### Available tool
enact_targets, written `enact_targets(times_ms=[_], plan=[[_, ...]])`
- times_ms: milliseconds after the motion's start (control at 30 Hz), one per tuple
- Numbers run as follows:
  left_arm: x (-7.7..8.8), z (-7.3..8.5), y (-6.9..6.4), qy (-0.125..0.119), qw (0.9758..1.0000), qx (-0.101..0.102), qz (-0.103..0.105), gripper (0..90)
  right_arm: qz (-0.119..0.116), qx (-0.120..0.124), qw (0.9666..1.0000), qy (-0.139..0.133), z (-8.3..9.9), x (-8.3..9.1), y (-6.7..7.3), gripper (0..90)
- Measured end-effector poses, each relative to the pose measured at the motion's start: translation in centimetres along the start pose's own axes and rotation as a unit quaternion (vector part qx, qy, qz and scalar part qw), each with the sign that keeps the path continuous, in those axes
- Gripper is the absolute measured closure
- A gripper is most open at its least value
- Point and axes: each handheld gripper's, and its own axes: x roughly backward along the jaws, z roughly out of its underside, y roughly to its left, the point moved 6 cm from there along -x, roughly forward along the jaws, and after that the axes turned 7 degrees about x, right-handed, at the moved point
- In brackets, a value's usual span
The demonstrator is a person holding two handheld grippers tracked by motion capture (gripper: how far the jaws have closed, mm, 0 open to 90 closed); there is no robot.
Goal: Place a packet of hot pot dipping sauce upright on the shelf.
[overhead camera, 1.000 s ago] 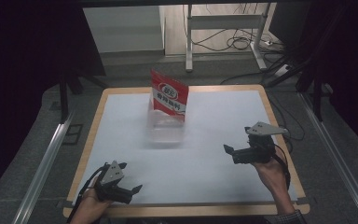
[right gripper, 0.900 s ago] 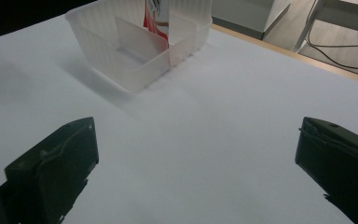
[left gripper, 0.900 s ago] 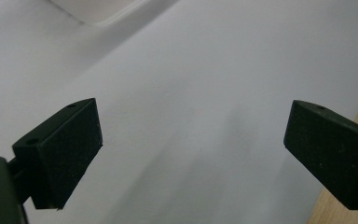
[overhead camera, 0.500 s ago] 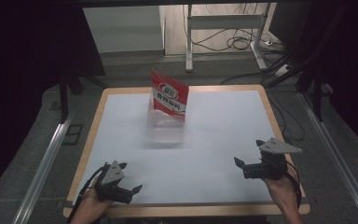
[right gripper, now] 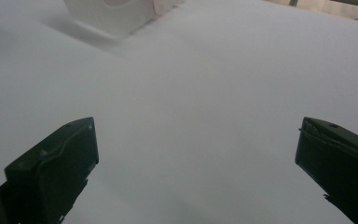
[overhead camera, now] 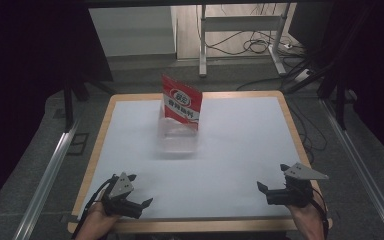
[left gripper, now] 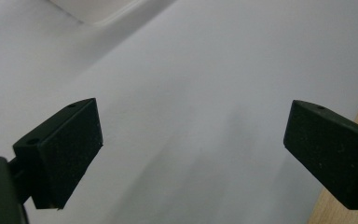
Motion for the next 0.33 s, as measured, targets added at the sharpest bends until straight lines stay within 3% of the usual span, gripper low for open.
enact_targets(times_ms=[333], plan=[[-0.1,0.0,0.0,0.003,1.0,-0.003,-0.001,4.4,-0.002,0.003,0.9994,0.034,1.7,-0.3,0.0,0.0]])
